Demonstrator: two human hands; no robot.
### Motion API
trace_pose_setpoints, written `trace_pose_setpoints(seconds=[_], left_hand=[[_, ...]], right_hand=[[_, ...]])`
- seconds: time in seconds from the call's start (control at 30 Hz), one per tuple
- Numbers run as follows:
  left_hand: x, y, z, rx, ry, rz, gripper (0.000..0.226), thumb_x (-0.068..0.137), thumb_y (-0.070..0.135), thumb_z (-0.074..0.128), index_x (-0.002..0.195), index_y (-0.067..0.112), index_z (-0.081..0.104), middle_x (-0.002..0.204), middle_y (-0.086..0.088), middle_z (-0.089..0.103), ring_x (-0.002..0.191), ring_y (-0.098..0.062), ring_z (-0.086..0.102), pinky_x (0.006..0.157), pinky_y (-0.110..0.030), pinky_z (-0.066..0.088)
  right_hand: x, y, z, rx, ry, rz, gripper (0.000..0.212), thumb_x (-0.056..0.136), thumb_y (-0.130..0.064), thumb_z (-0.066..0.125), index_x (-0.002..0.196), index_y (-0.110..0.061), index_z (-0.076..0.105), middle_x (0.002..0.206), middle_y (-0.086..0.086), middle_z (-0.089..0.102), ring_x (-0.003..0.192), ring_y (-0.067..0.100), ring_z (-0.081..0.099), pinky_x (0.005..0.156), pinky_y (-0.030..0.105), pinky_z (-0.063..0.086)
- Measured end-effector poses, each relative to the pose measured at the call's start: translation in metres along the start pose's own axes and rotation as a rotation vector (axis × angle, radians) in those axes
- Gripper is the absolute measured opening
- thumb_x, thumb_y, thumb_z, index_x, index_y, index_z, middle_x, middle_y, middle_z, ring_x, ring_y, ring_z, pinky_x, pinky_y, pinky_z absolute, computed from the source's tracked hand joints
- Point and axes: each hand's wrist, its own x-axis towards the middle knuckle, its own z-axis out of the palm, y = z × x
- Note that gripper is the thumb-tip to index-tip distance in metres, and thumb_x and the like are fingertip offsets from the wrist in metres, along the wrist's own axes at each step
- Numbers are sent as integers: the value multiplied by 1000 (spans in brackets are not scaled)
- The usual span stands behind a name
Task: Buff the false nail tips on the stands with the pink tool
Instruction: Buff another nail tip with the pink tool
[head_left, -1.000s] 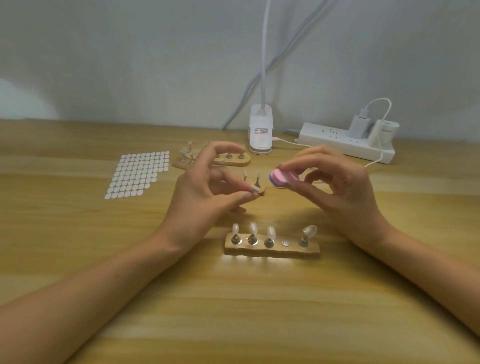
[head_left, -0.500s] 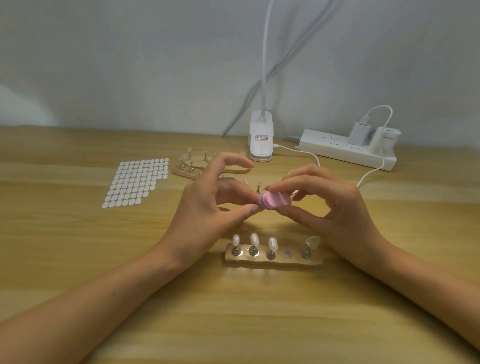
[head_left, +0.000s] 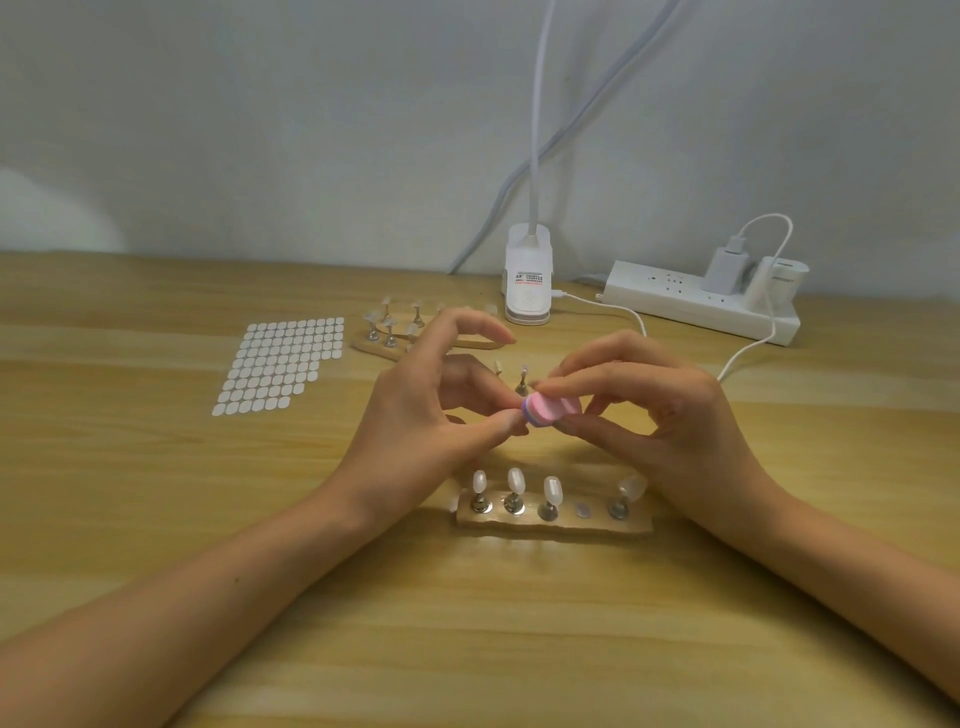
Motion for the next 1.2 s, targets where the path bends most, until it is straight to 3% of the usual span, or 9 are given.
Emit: trace_pose_setpoints(seconds=[0.1, 0.23, 0.4, 0.57, 0.87, 0.97, 1.2], left_hand=[[0, 0, 0, -34, -1, -12, 48, 81, 9, 82, 112, 28, 52, 84, 2, 78, 84, -14, 76, 64, -37, 57], [1, 0, 0, -156, -20, -54, 48, 79, 9, 82, 113, 23, 52, 87, -5, 78, 82, -20, 76, 55, -26, 56], [1, 1, 0, -136, -32, -48, 47, 72, 23, 83, 108, 23, 52, 87, -2, 78, 83, -18, 76, 55, -25, 56], [0, 2, 1, -158, -34, -70, 46, 72, 24, 81, 104, 20, 49, 88, -3, 78, 83, -19, 77, 56, -26, 57], [2, 1, 1, -132, -39, -57, 43, 79, 9, 81, 104, 22, 48, 89, -2, 78, 84, -16, 76, 56, -23, 55], [2, 2, 1, -155, -56, -74, 46, 75, 17, 82, 107, 20, 49, 89, -3, 78, 84, -16, 76, 56, -23, 55], [1, 2, 1, -143, -51, -70, 49, 78, 2, 83, 111, 20, 50, 84, -5, 78, 80, -20, 76, 52, -24, 54]], right_hand=[[-1, 1, 0, 27, 19, 51, 22, 85, -16, 73, 106, -11, 76, 101, 5, 69, 91, 25, 66, 69, 41, 55], [1, -1, 1, 12, 8, 47, 22, 87, -23, 71, 106, -14, 76, 98, 4, 69, 91, 22, 66, 73, 40, 55], [3, -3, 0, 68, -17, 77, 23, 85, -26, 70, 107, -18, 74, 99, 5, 69, 93, 23, 66, 80, 40, 56], [3, -2, -1, 96, 17, 124, 25, 84, -25, 71, 107, -15, 75, 99, 8, 68, 92, 23, 67, 80, 41, 57], [2, 0, -1, 99, 7, 106, 25, 85, -22, 71, 108, -12, 75, 102, 7, 69, 95, 26, 68, 82, 39, 58], [3, 0, -1, 104, 21, 135, 25, 84, -21, 72, 107, -12, 76, 102, 6, 71, 95, 25, 68, 81, 43, 58], [3, -3, -1, 57, 25, 110, 25, 84, -25, 71, 107, -18, 75, 99, 5, 70, 92, 22, 68, 80, 37, 58]])
